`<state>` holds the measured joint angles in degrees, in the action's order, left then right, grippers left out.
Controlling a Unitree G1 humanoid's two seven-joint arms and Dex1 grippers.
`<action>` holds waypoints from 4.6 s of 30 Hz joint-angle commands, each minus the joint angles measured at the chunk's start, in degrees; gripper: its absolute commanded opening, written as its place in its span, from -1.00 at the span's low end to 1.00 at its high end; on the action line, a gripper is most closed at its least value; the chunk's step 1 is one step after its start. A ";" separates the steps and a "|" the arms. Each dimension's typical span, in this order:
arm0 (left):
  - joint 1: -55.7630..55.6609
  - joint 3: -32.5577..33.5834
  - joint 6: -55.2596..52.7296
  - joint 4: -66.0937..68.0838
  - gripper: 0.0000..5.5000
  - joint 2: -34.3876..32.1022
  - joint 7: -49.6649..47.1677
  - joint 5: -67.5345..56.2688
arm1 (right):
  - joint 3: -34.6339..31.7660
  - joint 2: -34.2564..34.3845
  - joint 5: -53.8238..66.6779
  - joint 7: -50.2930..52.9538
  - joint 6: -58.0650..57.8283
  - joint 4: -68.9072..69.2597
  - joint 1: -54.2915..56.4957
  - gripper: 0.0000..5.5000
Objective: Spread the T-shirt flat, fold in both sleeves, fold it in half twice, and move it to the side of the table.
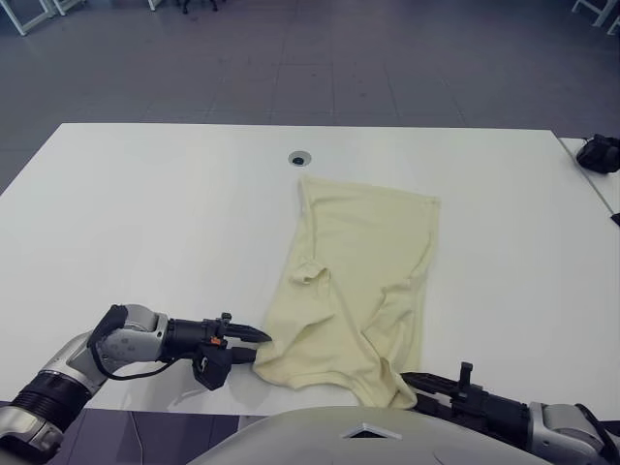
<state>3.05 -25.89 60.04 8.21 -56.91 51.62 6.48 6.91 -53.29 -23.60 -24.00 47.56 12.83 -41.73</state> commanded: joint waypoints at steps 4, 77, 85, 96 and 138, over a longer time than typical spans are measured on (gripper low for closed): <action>0.11 -3.36 0.98 1.60 -0.74 -0.33 2.15 4.72 | 1.42 -0.53 -3.51 -2.10 -1.47 -2.67 1.33 -0.99; -59.25 13.66 -58.64 65.01 -0.73 35.32 12.18 -9.84 | -5.56 23.82 33.29 -45.68 -59.76 -85.36 95.48 -1.00; -59.67 20.06 -53.72 64.75 -0.21 36.16 -0.22 -9.31 | -19.44 25.06 40.44 -24.37 -68.87 -86.59 96.54 -0.55; -39.21 17.51 -48.72 31.56 0.03 37.30 4.56 -9.35 | -11.51 27.28 38.92 -37.10 -68.09 -57.27 81.79 -0.46; -15.67 11.24 -51.64 -5.65 0.96 28.86 -7.50 3.42 | 3.91 26.41 7.15 -0.38 -29.30 -72.80 85.07 0.95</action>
<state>-13.95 -13.61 9.92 4.34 -28.06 44.46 9.22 8.05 -27.63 -12.97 -26.77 17.11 -57.15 43.38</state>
